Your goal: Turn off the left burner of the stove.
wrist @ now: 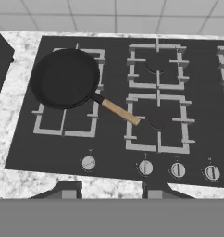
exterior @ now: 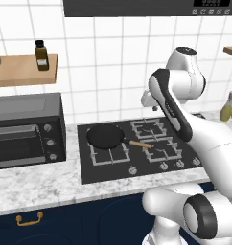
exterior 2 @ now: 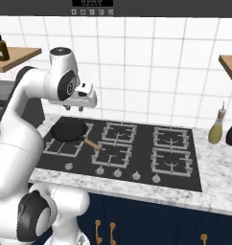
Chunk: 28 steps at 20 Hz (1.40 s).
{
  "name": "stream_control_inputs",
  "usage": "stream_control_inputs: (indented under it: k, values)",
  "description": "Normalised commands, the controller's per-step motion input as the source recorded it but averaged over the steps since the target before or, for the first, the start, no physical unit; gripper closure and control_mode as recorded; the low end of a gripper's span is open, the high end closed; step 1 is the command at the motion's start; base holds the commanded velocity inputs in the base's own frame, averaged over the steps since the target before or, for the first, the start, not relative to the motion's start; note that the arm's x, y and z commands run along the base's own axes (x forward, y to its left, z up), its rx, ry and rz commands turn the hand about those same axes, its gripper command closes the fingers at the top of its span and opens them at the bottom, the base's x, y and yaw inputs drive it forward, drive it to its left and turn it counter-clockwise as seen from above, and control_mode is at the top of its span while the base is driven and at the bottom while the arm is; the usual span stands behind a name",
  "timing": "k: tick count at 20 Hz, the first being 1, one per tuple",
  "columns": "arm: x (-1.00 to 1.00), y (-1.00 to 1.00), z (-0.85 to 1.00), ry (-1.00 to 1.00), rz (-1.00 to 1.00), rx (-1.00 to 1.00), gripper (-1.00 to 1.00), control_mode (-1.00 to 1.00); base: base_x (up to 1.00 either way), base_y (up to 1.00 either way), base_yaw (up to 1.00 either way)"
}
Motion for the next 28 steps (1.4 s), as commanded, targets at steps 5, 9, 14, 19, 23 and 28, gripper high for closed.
stream_control_inputs:
  k: [5,9,14,19,23,28]
  values:
    - [-0.38,0.16,-0.02,-0.01,0.01,0.00,-1.00,-1.00,0.00,0.00,0.00]
    - [-0.41,0.35,-0.05,0.00,0.04,0.00,-1.00,-1.00,0.00,0.00,0.00]
    - [-0.34,0.42,-0.37,0.04,0.04,0.00,-1.00,-1.00,0.00,0.00,0.00]
    - [0.00,0.19,-0.73,0.18,-0.04,0.03,-1.00,-1.00,0.00,0.00,0.00]
    - [0.00,0.00,-0.80,0.21,-0.18,0.04,-1.00,-1.00,0.00,0.00,0.00]
    - [0.01,0.07,-0.72,0.14,-0.22,0.02,-1.00,-1.00,0.00,0.00,0.00]
